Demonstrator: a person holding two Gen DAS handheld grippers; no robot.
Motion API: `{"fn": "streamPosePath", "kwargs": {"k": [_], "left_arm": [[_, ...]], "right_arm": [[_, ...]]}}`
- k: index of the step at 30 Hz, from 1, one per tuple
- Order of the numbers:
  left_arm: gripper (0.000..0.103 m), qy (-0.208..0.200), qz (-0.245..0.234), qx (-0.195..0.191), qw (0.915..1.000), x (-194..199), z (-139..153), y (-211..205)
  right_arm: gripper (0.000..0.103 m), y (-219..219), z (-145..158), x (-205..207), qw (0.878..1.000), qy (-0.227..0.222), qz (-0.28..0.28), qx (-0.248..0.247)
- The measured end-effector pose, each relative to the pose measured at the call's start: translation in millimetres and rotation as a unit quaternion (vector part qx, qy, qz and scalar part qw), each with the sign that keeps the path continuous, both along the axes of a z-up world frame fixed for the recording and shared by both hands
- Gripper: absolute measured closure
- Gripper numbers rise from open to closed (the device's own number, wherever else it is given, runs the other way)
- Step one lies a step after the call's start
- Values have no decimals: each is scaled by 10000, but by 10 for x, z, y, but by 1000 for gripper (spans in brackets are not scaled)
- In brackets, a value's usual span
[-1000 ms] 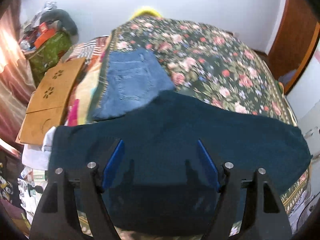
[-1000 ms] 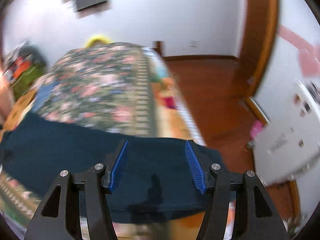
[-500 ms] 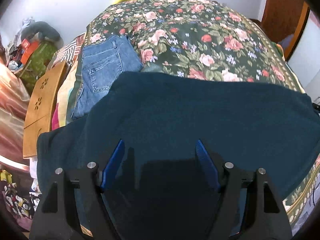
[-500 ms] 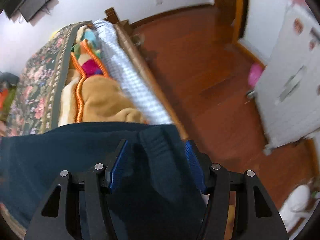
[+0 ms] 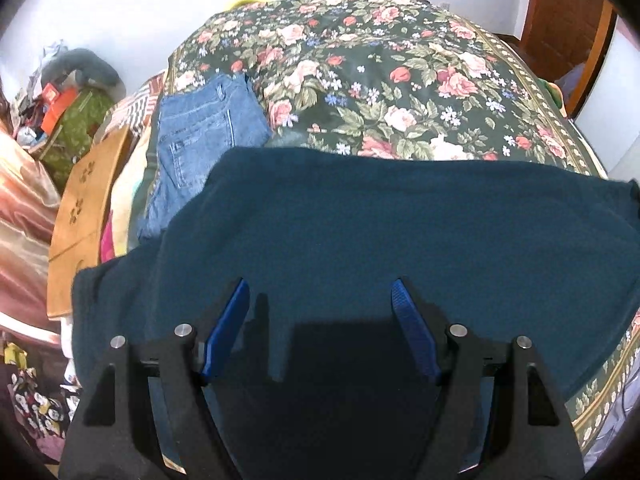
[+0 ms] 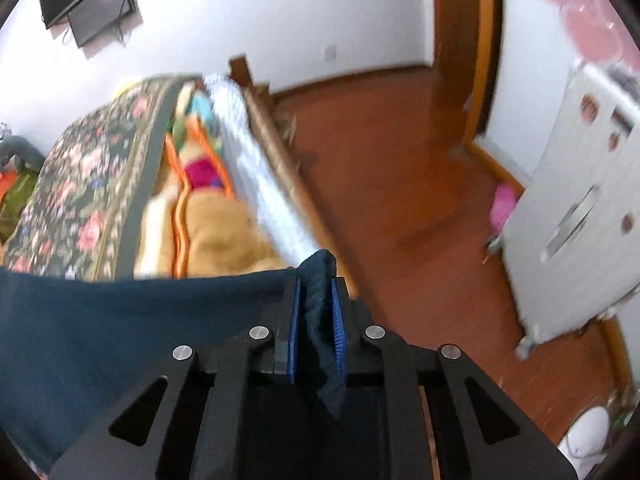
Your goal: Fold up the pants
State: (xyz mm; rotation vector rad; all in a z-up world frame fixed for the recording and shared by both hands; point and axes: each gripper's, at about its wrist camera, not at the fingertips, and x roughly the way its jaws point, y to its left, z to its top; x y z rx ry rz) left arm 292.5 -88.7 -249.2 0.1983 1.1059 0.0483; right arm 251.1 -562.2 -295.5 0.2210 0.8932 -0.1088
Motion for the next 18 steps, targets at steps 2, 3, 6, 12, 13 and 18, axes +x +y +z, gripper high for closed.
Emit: {"fn": "streamPosePath", "kwargs": {"k": [2,3,6,12,13,18], "left_arm": [[30,-95,8,9,10000,-11,56,19],[30,-134,40,-3,9999,-18,75,42],[29,-146,167,-66,9997,-31,80,138],[29,-57,365,101,9993,-40,-9,289],[29,-51,367,93,9993,-45,-22,304],[28,65,425,18,9991,-85,-138,371]], "right_arm": [[94,-88,92,43,9998,-170,-108,44],[96,-125,85,78,9996,-147,-237,23],[96,-222,-131,226,9988,309,-310,201],[60,-74,-86,175,9971,740,-201,-18],[49,-56,-26,152,9973,702,-201,19],[35,255,360,-25,9994,261,138,159]]}}
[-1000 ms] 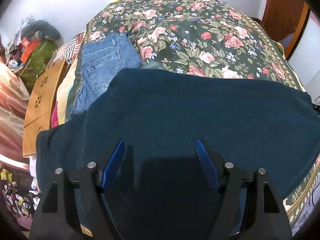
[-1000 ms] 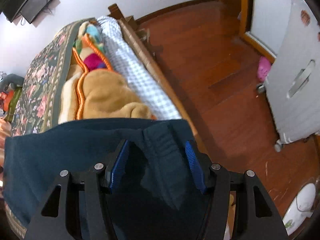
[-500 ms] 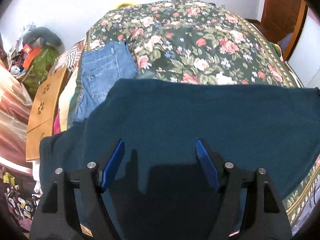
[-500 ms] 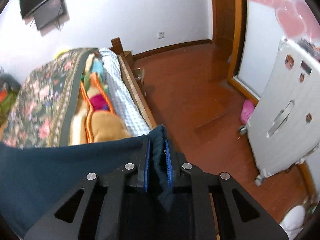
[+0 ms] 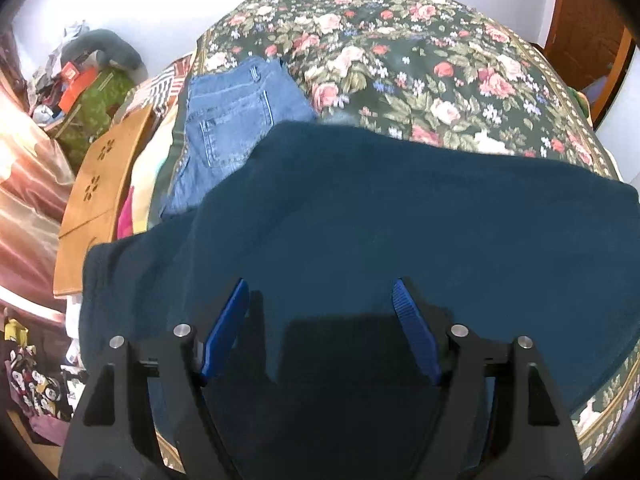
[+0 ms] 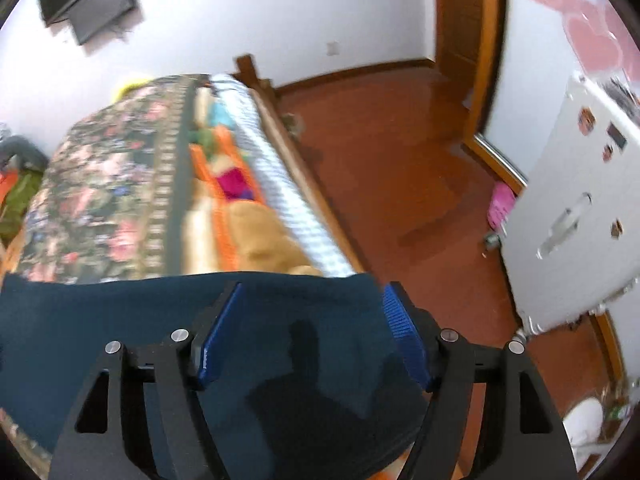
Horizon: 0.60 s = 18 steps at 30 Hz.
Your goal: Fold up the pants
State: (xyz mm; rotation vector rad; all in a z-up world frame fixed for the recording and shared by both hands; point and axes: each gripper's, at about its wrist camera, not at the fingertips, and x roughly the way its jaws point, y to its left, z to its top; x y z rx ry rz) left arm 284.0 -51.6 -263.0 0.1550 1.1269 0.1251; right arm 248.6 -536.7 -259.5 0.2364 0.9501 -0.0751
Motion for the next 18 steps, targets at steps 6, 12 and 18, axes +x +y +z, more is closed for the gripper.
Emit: {"fn": "streamPosePath", "kwargs": {"k": [6,12,18], "left_arm": [[16,-74,-62,-14,10000,-140,-11,27],[12,-92,-346,-1,9994,-354,27,69],[10,-232,-416,-23,9989,-570,59,114]], "right_arm": [[35,544,-163,-159,9961,338,755,311],[33,552,-331,-600,9964,419,478,567],[26,529,-152,-917,9976,435,271,468]]}}
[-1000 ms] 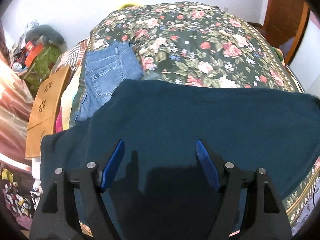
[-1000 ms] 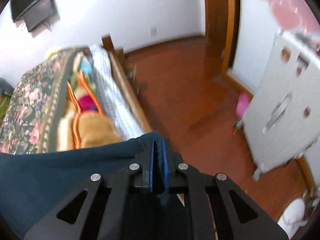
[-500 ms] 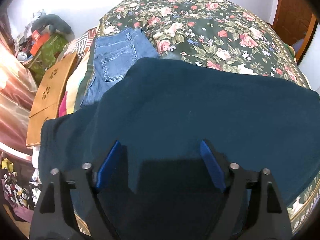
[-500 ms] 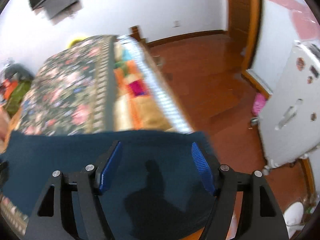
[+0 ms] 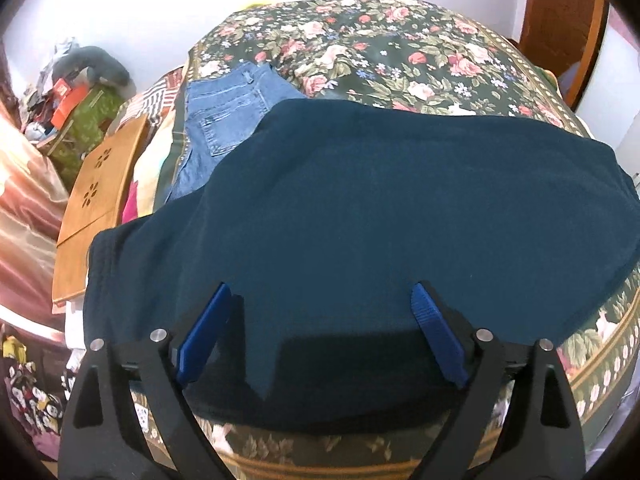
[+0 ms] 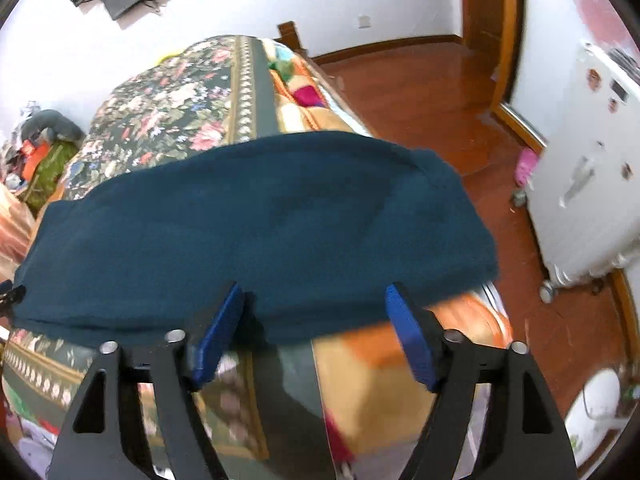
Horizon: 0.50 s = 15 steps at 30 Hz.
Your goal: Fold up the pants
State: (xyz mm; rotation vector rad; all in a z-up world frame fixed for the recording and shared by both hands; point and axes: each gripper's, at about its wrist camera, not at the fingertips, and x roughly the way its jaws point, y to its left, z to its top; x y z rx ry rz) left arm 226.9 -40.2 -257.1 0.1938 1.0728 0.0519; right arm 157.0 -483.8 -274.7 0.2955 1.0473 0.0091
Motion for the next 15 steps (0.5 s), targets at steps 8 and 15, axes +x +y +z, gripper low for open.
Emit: {"fn": "streamPosePath", "kwargs": {"k": [8,15], "left_arm": [[10,-198,149,159,9996,-55,163,6],[10,-393,-3,-209,9990,0,337,-98]], "right_arm": [[26,-91,142,-392,9922,-310,-847,859],[26,-27,-31,-159,9847,-261,-971,1421]]}}
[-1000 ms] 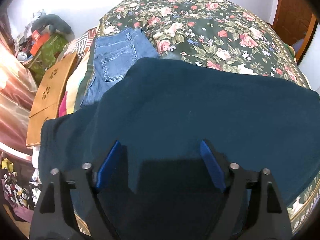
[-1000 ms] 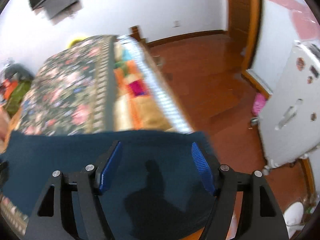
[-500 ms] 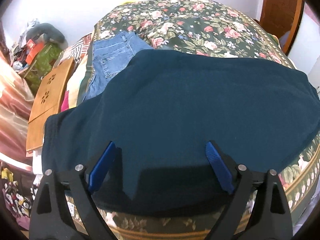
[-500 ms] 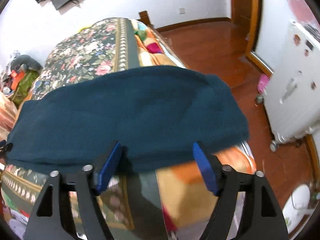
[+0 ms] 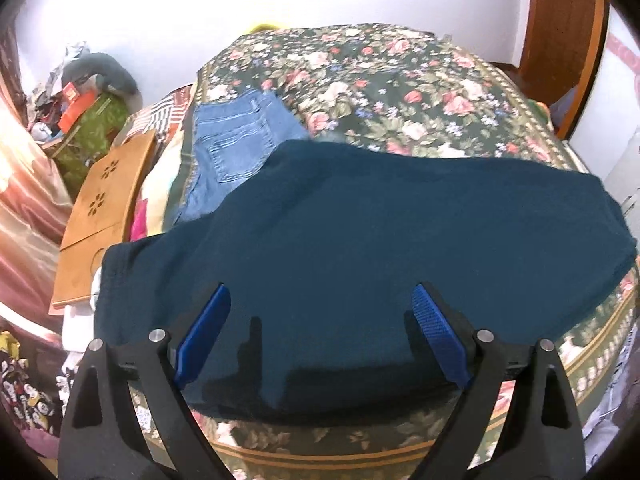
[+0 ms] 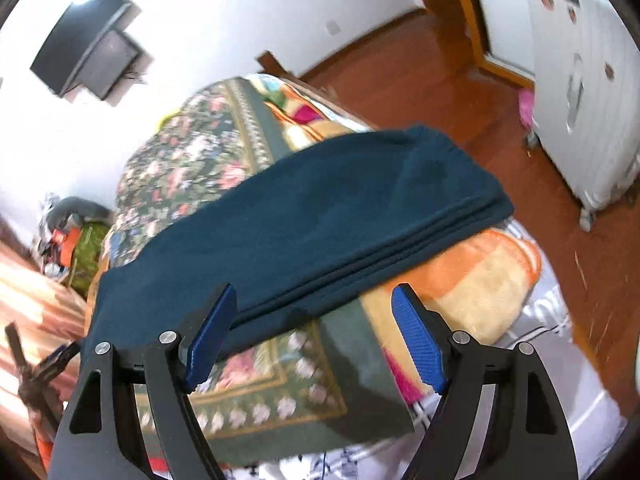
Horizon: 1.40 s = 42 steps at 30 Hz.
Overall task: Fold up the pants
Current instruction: 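Fold the held leg end with the right gripper over toward the left gripper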
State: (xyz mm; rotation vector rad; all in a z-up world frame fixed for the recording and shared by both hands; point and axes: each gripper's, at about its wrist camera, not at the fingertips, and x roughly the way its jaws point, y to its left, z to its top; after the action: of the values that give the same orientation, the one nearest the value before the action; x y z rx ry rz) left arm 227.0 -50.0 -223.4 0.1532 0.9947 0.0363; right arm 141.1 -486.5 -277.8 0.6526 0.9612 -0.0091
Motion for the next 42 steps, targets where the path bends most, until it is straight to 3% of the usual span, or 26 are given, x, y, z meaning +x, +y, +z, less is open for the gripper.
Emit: {"fn": "streamPosePath", "kwargs": {"k": [3,5,11,13,16,18,19,21,26,31,37,42], "left_arm": [[10,-33,-26,-158,9999,17,40,-31],[10,-84,-24,-229,9997,34,68,-44],[10,-124,7,-195,9997,154,44,-74],[10,-92,45,-180,9998,183,10,-60],[10,-36,100,-215,9997,201,-33,-23],[10,-43,121,-163,9998,188,-42,6],[10,-70,135,-99,9998,172,-39,20],[10,-118,157,-27,9998,144,-22,57],[10,-213,255,-146,9993,87,50,176],[10,-350,269,-270,9987,-18,147,262],[10,-477,284,-312,9980,-161,218,396],[10,-483,433,-480,9967,-268,203,581]], "right_arm": [[26,-118,-254,59,9982,80,-421,431],[26,-184,-334,49,9950,-100,-672,729],[26,-316,-396,332,9953,-133,-822,493],[32,-357,-411,425,9959,-115,-840,324],[60,-523,-517,588,9941,37,-1069,203],[88,-646,-546,619,9915,88,-1263,305],[89,-687,-528,618,9904,62,-1336,350],[90,-693,-393,634,9913,-136,-1281,289],[91,-347,297,700,9915,-749,-662,-832],[91,32,955,741,9818,-1541,-127,-1102],[91,830,1556,799,9631,-2380,881,-896],[91,1671,1589,895,9505,-2530,1727,-523]]}}
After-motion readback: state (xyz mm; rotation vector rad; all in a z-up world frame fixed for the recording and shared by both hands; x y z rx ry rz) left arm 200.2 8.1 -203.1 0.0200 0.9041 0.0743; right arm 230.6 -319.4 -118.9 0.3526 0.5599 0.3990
